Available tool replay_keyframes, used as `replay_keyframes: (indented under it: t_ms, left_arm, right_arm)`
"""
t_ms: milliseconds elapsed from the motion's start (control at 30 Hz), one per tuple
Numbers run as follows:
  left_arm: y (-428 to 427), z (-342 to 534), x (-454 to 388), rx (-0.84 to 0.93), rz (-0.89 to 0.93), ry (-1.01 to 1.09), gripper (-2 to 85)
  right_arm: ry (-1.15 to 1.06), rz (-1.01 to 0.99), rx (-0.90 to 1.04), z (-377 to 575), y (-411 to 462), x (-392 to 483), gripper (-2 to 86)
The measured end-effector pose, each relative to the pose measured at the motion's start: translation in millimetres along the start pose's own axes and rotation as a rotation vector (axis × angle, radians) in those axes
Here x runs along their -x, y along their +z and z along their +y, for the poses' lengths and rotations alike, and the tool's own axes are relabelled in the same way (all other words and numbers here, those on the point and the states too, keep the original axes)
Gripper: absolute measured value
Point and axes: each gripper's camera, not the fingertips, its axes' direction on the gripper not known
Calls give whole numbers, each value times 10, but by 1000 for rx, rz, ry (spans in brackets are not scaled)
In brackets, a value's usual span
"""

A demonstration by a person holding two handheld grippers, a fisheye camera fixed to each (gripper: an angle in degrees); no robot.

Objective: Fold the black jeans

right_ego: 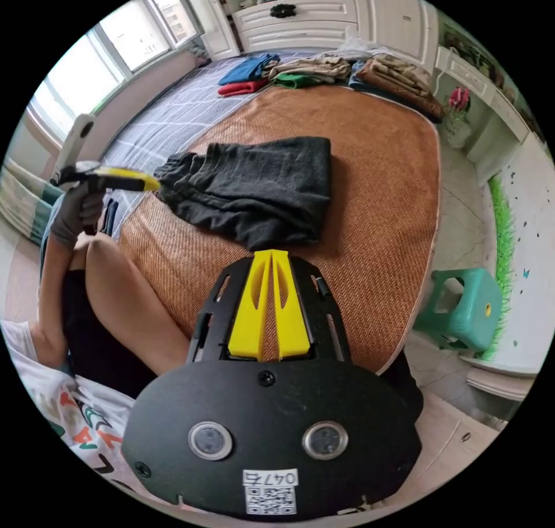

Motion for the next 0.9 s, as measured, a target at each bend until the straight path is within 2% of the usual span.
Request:
replay_keyframes:
  t_ms: [67,167,300,433,600,700,767,833,900]
  left_arm:
    - [-335,58,56,-211,-4,-3,-10]
    - [-590,-81,327,-333,-68,-128,-10]
    - [-286,-358,747,-214,-102,-205,-10]
    - [418,-228,1161,-1,-44,-261,-10]
    - [570,-258,1312,62,39,-220,-10]
    - [698,-329,1255,113,68,-143,-10]
    - [775,-356,1252,116,109,-106,-10]
    - [804,-346,1287,106,119,-109,-10]
    - [822,-338,1319,96,122,-114,-10]
  right_arm:
    - [-58,-6,47,-107,127,83,-4]
    - [-100,-39,110,-310,337,172,-5]
    - [-133,-13,188,-594,602,262,-5]
    - [-214,32,254,-1008,806,278,-5]
    - [-285,167,292,-1900,1050,221,-4]
    - [-180,261,200,-2598,1145,92,-1]
    - [-51,208,85,-2951,983,33,18]
    - [-73,86,-45,-3003,738,202,50]
    - [-210,12,-102,-2946,617,541,88]
